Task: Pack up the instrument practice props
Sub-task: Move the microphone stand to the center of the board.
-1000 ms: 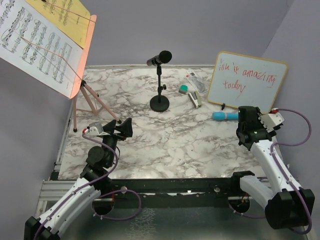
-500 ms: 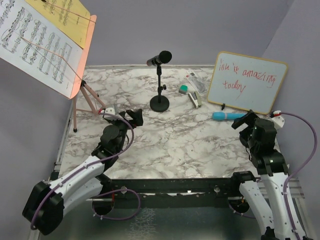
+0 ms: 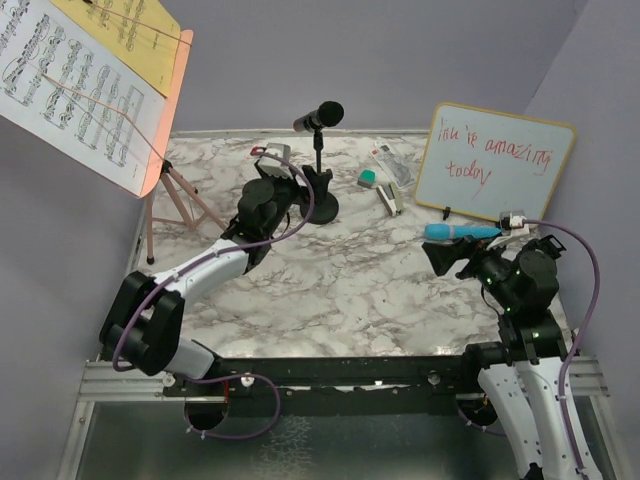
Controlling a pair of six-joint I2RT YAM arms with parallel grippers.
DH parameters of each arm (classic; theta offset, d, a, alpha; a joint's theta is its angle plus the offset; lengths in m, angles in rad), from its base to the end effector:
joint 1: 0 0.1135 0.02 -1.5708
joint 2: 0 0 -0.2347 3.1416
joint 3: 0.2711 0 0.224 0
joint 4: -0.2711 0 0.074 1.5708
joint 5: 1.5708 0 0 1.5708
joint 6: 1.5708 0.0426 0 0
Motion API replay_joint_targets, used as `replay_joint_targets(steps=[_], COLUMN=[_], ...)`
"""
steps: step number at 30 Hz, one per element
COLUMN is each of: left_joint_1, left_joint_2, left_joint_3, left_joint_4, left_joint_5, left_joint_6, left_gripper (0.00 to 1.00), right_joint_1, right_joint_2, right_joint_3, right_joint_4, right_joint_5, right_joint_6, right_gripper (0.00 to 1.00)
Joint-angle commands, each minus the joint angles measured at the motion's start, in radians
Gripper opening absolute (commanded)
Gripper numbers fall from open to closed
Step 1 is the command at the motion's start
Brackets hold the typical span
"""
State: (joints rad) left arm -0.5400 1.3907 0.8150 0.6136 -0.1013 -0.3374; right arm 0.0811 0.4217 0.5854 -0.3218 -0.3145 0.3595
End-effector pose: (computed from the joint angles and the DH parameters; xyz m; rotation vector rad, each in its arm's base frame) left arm 0.2663 -0.1546 0.2816 0.0762 1.5639 -0.6180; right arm 0.1206 0.0230 0.2859 0.0083 1.7580 0.5944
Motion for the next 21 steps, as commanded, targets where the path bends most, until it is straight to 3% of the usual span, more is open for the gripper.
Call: replay_joint_targets(steps=[1, 7, 15, 21], left_joint_1=[0.051, 0.122, 0.15, 0.161], left_joint_2=[0.111, 0.257, 0.407, 0.477], left_joint_3=[0.106, 0.2, 0.333, 0.401], left_joint_4=[0.059, 0.104, 0.118, 0.125], left_joint_5=[0.164, 0.331, 0.455, 0.553], left_joint_6=[0.064, 0.09, 0.208, 0.239], left_gripper=[0.95, 0.88, 0.78, 0.64], right_joint_1=[0.018, 0.061, 0.1, 0.101], right_joint_2=[-0.052, -0.092, -0.103, -0.107], right_joint_3=[-0.03, -0.039, -0.06, -0.067], right_joint_4=[0.102, 0.089, 0.094, 0.092], right_joint_5=[-0.2, -0.183, -0.194, -0.182], right_joint_6=[-0.039, -0.052, -0.05, -0.056], right_gripper=[0.99, 0.99, 0.99, 0.99])
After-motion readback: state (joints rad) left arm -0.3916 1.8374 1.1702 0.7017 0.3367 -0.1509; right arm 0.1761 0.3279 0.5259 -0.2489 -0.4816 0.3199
